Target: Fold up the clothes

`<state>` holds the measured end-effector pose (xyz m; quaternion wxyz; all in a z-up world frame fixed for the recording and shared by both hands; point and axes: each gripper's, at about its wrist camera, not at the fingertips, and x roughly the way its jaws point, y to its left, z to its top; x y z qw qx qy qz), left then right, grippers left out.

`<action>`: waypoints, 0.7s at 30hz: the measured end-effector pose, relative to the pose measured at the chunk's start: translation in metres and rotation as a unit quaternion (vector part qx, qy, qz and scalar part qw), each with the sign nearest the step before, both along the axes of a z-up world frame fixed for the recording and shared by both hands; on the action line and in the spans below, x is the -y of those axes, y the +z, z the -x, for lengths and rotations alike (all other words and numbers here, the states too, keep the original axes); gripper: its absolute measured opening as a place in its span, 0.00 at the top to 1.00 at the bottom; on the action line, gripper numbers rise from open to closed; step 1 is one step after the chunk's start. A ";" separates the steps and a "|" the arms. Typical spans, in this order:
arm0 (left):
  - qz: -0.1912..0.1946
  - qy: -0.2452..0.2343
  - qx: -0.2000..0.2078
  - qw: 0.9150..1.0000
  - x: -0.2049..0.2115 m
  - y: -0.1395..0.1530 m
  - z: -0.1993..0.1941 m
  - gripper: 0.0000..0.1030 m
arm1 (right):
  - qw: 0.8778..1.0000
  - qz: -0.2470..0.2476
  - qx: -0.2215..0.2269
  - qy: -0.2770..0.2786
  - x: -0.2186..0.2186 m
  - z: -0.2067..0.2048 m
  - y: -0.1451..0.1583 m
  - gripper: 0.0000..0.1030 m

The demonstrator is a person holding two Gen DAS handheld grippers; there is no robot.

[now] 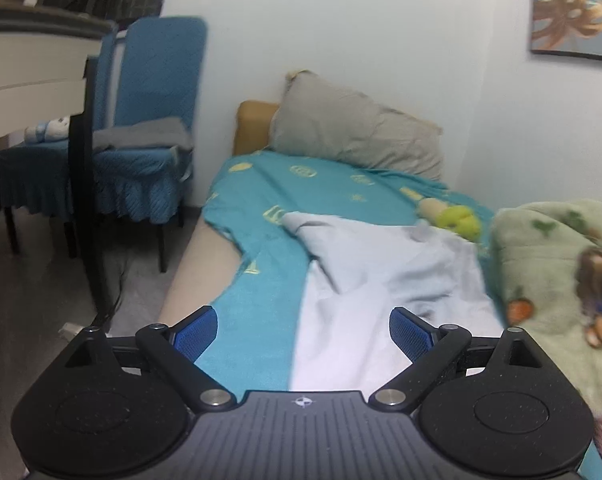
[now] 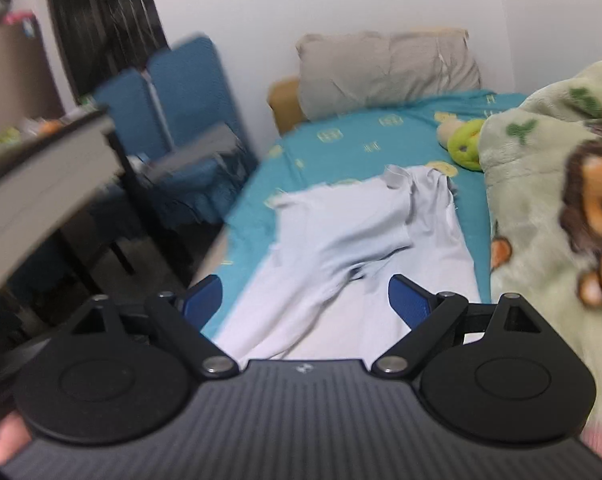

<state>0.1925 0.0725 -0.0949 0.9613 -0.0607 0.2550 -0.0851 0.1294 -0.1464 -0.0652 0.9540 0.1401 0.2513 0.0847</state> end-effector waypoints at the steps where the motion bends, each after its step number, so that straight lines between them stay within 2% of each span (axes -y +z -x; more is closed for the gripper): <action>1: -0.004 0.006 -0.005 1.000 -0.002 -0.002 -0.011 0.08 | 1.000 -0.005 0.007 0.008 -0.001 0.016 0.001 0.11; 5: -0.027 0.039 -0.031 0.998 -0.020 -0.021 -0.060 0.08 | 1.000 -0.006 0.011 -0.006 0.003 0.049 -0.010 0.11; 7: -0.012 0.063 -0.061 0.996 -0.037 -0.036 -0.087 0.12 | 1.000 -0.020 -0.005 -0.015 0.011 0.040 -0.016 0.11; 9: 0.021 0.072 -0.086 0.994 -0.053 -0.049 -0.112 0.14 | 0.999 -0.040 -0.020 -0.030 0.020 0.031 -0.021 0.11; 12: 0.047 0.079 -0.093 0.991 -0.065 -0.064 -0.146 0.14 | 0.994 -0.090 -0.035 -0.042 0.034 0.020 -0.026 0.11; 14: 0.065 0.084 -0.095 0.990 -0.068 -0.073 -0.165 0.15 | 0.994 -0.099 -0.031 -0.035 0.039 0.016 -0.029 0.11; 18: 0.084 0.064 -0.112 0.988 -0.063 -0.091 -0.198 0.34 | 0.993 -0.105 -0.042 -0.028 0.045 0.006 -0.037 0.11; 20: 0.034 0.059 -0.096 0.993 -0.048 -0.094 -0.201 0.41 | 0.992 -0.113 -0.047 -0.032 0.050 0.001 -0.039 0.11; 21: 0.008 0.057 -0.088 0.994 -0.040 -0.096 -0.202 0.52 | 0.991 -0.117 -0.050 -0.034 0.052 -0.001 -0.041 0.11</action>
